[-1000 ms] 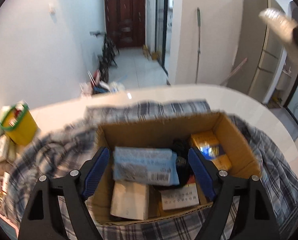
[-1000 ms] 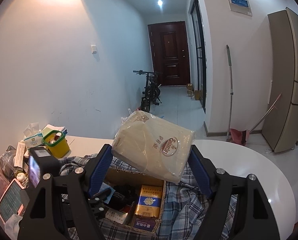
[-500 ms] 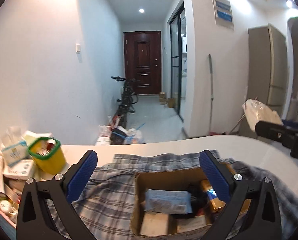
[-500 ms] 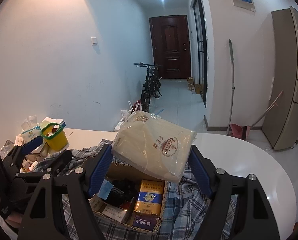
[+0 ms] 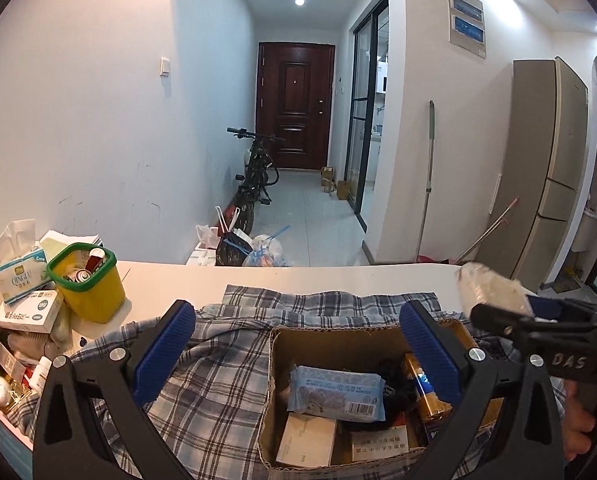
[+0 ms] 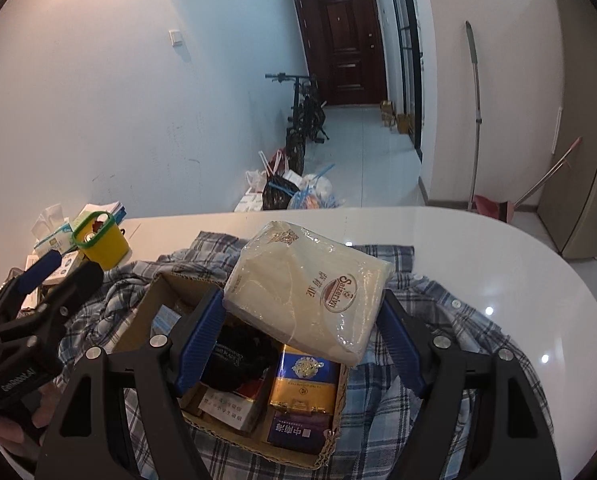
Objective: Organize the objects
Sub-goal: 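Lower the blue wipes pack into the box and open the left gripper, then lower the white tissue pack into the box and open the right gripper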
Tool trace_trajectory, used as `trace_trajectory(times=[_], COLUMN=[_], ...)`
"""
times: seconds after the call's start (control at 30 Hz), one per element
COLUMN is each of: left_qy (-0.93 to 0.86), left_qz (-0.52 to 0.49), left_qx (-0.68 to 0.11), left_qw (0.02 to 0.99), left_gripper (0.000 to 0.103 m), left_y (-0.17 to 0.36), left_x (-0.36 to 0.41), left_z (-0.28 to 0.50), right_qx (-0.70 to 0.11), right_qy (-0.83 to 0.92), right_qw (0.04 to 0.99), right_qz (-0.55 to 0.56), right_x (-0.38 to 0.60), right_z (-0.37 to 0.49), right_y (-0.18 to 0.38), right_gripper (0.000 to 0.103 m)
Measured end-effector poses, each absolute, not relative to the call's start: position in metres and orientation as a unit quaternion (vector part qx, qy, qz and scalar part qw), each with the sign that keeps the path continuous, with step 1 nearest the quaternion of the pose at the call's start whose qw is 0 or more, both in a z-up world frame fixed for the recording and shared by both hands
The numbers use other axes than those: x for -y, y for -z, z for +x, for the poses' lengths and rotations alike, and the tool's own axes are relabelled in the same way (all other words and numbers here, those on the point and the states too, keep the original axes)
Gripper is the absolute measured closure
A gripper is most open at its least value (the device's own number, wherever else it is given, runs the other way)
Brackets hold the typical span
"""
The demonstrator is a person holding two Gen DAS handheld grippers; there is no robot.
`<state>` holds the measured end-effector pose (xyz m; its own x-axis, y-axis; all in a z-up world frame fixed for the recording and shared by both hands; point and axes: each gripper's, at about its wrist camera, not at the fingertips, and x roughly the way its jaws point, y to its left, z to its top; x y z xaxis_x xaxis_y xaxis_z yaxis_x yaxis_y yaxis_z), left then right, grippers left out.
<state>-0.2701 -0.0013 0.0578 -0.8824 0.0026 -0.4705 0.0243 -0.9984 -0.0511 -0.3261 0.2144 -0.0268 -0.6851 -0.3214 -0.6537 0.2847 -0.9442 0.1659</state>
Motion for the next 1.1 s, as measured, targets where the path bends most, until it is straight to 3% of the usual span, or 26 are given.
trace_trajectory(times=[0.7, 1.1], left_qy=[0.973, 0.974], left_qz=[0.231, 0.225], left_qx=[0.005, 0.015], left_qw=[0.021, 0.023], left_gripper=[0.0, 0.0], left_y=[-0.052, -0.053], left_x=[-0.011, -0.017], left_z=[-0.26, -0.258], right_qx=[-0.014, -0.052], right_qy=[0.886, 0.905], right_qw=[0.185, 0.171], right_qz=[0.424, 0.386], right_x=[-0.187, -0.18], right_z=[-0.339, -0.329], right_y=[0.073, 0.063], right_gripper=[0.028, 0.019])
